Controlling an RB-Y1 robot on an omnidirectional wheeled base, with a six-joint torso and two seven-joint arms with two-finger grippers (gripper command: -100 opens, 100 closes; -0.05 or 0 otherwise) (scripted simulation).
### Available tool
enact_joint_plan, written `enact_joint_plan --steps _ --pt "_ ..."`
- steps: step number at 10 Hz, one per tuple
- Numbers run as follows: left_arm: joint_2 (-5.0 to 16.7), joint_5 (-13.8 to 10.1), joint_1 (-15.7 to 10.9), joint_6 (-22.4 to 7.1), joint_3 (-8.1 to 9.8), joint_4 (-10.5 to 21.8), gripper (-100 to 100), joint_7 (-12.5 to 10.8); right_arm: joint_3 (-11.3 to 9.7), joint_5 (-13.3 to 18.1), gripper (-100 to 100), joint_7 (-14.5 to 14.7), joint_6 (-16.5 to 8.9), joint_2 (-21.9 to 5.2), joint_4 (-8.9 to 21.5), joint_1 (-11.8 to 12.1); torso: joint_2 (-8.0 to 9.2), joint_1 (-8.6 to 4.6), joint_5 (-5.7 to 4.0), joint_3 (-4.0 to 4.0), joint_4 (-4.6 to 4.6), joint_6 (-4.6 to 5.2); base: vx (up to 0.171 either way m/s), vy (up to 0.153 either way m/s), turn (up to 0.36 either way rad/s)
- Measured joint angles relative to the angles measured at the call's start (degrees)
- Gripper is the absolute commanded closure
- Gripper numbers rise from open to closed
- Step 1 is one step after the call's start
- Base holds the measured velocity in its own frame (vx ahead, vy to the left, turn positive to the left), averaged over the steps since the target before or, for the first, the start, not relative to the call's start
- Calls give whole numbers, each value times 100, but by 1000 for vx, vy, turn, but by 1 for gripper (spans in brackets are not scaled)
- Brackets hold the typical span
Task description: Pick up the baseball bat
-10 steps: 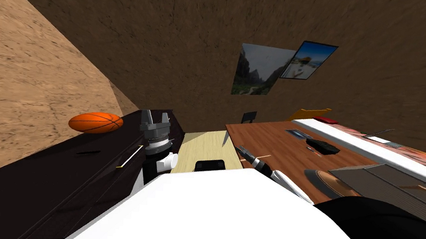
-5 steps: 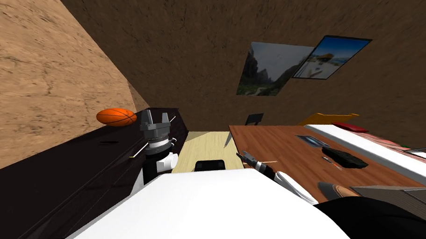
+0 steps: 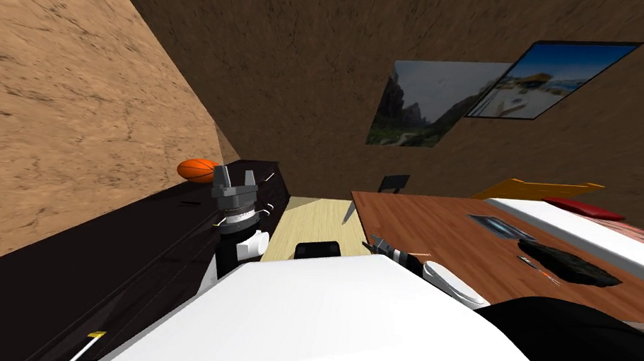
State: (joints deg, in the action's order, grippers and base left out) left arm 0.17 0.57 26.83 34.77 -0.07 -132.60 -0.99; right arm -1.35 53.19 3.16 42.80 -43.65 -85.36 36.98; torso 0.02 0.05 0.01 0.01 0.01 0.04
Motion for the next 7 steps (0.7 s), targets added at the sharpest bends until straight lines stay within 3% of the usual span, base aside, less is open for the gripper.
enact_joint_plan --steps 4,7 --pt "0 0 0 0 0 0 0 0 -134 671 -100 360 144 -343 624 -158 0 2 0 0 0 1 -17 11 155" --pt "0 0 1 0 1 0 0 0 -256 1183 -100 479 165 -628 868 -228 1 0 -1 1 0 6 -20 9 156"
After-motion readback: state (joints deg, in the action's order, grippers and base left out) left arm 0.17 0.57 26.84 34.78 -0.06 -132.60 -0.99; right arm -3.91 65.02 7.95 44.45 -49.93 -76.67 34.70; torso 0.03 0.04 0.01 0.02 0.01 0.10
